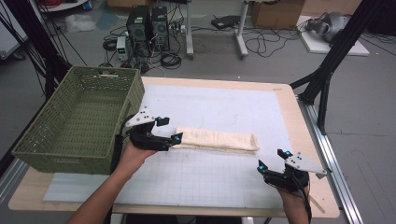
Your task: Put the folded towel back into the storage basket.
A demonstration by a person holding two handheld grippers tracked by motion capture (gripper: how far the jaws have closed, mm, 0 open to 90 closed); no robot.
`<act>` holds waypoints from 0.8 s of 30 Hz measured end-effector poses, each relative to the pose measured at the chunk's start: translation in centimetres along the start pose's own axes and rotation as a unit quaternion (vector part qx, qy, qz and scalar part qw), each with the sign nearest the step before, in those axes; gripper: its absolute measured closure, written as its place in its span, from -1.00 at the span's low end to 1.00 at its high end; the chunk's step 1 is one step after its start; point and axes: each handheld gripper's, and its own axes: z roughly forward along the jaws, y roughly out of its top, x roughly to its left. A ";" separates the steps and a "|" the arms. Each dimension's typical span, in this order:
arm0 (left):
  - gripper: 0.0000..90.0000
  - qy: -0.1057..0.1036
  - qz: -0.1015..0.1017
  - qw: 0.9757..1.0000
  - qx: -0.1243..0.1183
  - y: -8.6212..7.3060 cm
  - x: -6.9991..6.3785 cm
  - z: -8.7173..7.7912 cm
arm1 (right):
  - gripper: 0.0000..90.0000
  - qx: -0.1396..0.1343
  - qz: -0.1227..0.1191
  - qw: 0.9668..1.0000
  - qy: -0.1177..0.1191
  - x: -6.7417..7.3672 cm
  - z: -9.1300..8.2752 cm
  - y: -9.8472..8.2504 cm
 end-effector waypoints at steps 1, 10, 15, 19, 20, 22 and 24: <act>-0.60 0.002 -0.004 1.000 0.009 0.2 0.2 0.5 | -0.62 0.000 -0.004 1.000 0.000 0.0 0.0 0.0; -0.60 0.029 -0.016 0.999 0.031 -0.1 1.1 2.2 | -0.62 -0.001 -0.001 1.000 -0.001 -0.2 -0.1 0.0; -0.52 0.046 -0.027 0.997 0.060 -0.7 2.0 3.3 | -0.62 0.001 -0.002 1.000 0.001 -0.1 0.1 0.0; -0.47 0.055 -0.028 0.995 0.077 -1.1 2.6 4.4 | -0.62 0.003 -0.006 1.000 0.001 -0.1 0.2 0.0; -0.44 0.054 -0.032 0.995 0.078 -1.2 2.7 4.6 | -0.62 0.004 -0.006 1.000 0.001 -0.1 0.2 0.0; -0.36 0.056 -0.034 0.994 0.088 -1.6 3.1 5.2 | -0.62 0.003 -0.007 1.000 0.002 -0.1 0.2 0.0; -0.32 0.065 -0.038 0.992 0.102 -2.1 3.6 5.8 | -0.62 0.003 -0.006 1.000 0.002 -0.1 0.2 0.0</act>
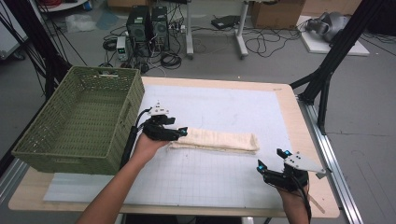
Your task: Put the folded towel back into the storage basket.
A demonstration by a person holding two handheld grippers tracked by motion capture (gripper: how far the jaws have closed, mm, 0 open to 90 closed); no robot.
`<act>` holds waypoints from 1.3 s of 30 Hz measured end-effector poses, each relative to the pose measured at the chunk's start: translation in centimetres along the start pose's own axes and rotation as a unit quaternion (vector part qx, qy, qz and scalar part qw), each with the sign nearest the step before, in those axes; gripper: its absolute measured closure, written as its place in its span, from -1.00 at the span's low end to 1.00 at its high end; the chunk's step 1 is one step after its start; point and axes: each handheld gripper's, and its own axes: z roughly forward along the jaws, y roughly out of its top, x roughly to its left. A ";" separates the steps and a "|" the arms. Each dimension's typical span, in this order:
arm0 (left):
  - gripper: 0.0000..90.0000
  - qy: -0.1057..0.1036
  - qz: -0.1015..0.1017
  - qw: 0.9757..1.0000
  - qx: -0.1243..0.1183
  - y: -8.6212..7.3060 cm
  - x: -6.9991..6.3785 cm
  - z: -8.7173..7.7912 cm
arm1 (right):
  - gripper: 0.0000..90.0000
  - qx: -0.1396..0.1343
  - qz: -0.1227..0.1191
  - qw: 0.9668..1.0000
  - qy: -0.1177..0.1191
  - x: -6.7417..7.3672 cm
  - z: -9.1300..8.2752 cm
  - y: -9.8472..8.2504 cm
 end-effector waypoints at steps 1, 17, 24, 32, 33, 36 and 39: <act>-0.31 0.004 -0.002 1.000 0.008 -0.2 0.3 0.4 | -0.62 -0.001 0.002 1.000 0.001 0.0 0.0 0.0; -0.06 0.053 -0.021 0.996 0.067 -1.6 1.3 2.6 | -0.62 0.001 0.000 1.000 0.005 -0.1 0.1 -0.1; 0.03 0.088 -0.006 0.992 0.093 -2.0 0.5 3.1 | -0.62 0.005 0.004 1.000 0.006 0.0 0.1 -0.1; 0.03 0.069 -0.003 0.994 0.088 -2.6 0.0 2.5 | -0.62 0.004 0.003 1.000 0.004 -0.1 0.0 -0.1; 0.03 0.063 0.005 0.994 0.091 -2.7 -0.2 2.5 | -0.62 0.003 0.003 1.000 0.004 -0.1 0.0 -0.1; 0.18 0.050 0.022 0.994 0.091 -2.8 -0.5 2.5 | -0.62 0.004 0.003 1.000 0.001 -0.2 0.1 -0.1; 0.41 0.038 0.025 0.995 0.089 -2.8 -0.7 2.5 | -0.62 0.006 0.008 1.000 -0.006 -0.3 0.3 0.0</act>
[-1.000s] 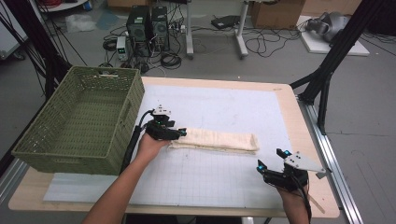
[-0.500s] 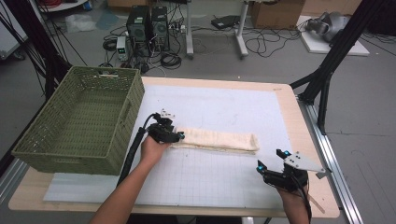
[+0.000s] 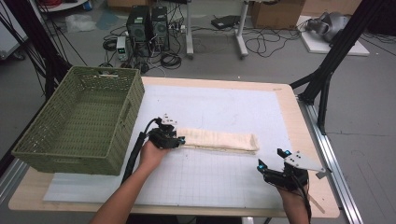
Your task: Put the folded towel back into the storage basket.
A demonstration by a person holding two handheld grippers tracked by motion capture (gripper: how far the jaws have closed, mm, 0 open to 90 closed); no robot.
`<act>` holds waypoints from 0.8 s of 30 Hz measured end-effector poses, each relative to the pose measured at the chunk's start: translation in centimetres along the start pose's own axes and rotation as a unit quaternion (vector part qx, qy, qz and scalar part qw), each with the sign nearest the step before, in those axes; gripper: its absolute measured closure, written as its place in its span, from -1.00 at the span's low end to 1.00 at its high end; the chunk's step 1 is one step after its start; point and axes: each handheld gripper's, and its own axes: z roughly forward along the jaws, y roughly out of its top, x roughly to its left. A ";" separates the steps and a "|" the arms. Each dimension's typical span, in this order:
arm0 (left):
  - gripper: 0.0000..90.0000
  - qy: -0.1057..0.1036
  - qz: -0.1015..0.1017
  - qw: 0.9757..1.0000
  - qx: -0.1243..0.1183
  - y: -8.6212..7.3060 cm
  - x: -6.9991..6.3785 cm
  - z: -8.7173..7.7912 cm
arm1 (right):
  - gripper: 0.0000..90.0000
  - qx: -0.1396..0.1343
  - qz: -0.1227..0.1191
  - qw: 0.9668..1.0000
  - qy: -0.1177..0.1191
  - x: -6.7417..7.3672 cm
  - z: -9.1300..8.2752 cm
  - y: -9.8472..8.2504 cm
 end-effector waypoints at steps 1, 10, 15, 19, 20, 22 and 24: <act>0.52 0.000 0.000 1.000 0.000 0.0 0.0 0.0 | -0.62 0.001 0.001 1.000 -0.003 -0.1 0.1 0.0; 0.80 -0.017 -0.007 1.000 -0.022 -0.6 -0.2 -0.1 | -0.62 0.016 0.030 0.999 -0.010 -0.9 1.0 -0.2; 0.80 -0.024 -0.002 0.999 -0.026 -0.7 0.0 -0.2 | -0.62 0.014 0.041 0.999 -0.005 -1.0 1.3 -0.2; 0.81 -0.023 0.001 0.999 -0.035 -0.9 -0.1 -0.3 | -0.63 0.026 0.050 0.998 -0.004 -1.3 2.3 0.2; 0.80 -0.023 0.001 0.999 -0.035 -0.9 -0.1 -0.3 | -0.63 0.026 0.050 0.998 -0.004 -1.3 2.3 0.2; 0.80 -0.024 0.002 0.999 -0.042 -1.0 -0.2 -0.4 | -0.64 0.041 0.063 0.997 -0.002 -1.6 3.8 0.7; 0.80 -0.025 0.005 0.999 -0.048 -1.1 -0.1 -0.6 | -0.63 0.047 0.065 0.997 -0.005 -1.7 5.1 1.0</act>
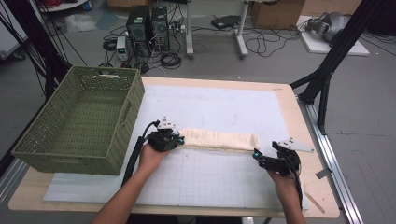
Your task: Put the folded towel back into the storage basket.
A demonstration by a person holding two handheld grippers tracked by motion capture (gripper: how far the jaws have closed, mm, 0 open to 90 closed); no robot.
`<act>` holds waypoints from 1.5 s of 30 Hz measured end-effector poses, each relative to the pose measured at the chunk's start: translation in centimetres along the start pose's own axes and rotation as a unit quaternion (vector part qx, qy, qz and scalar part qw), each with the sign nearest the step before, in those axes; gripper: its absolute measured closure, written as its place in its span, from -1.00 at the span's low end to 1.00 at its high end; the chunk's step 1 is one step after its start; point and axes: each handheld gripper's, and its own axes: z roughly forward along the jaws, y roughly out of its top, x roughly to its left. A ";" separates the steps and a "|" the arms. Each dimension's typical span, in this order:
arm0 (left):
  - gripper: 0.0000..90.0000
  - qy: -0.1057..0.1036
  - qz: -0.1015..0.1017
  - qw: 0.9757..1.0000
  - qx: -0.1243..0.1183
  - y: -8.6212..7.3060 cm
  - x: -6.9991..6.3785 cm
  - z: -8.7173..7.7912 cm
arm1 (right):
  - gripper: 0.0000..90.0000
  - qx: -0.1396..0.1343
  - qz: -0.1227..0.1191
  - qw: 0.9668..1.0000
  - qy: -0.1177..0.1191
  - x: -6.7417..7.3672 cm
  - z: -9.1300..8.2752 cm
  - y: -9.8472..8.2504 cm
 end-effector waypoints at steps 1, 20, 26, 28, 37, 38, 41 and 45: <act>0.80 -0.001 -0.003 1.000 -0.004 0.0 0.0 -0.1 | -0.63 0.004 0.002 1.000 0.001 0.0 0.6 0.2; 0.79 -0.004 0.016 1.000 0.003 -0.1 -0.4 -0.3 | 0.00 0.080 0.009 0.997 0.008 -0.1 4.0 0.2; 0.79 -0.010 -0.005 1.000 0.008 -0.4 -0.3 -0.3 | 0.69 0.082 0.039 0.995 0.041 0.0 3.7 0.1; 0.79 -0.010 -0.008 1.000 0.006 -0.4 -0.3 -0.4 | 0.75 0.084 0.036 0.995 0.045 0.1 3.7 0.1; 0.79 -0.020 0.001 1.000 -0.017 -0.5 -0.7 -2.0 | 0.77 0.069 0.014 0.996 0.057 0.0 3.1 0.3; 0.79 -0.020 0.001 1.000 -0.017 -0.5 -0.7 -2.0 | 0.77 0.063 0.011 0.996 0.059 0.0 2.9 0.4; 0.79 -0.030 0.004 0.999 -0.038 -0.5 -1.1 -3.2 | 0.77 0.047 0.001 0.997 0.065 0.0 2.4 0.6; 0.79 -0.035 0.008 0.998 -0.057 -0.5 -1.4 -4.5 | 0.77 0.017 -0.010 0.997 0.076 0.0 1.5 1.0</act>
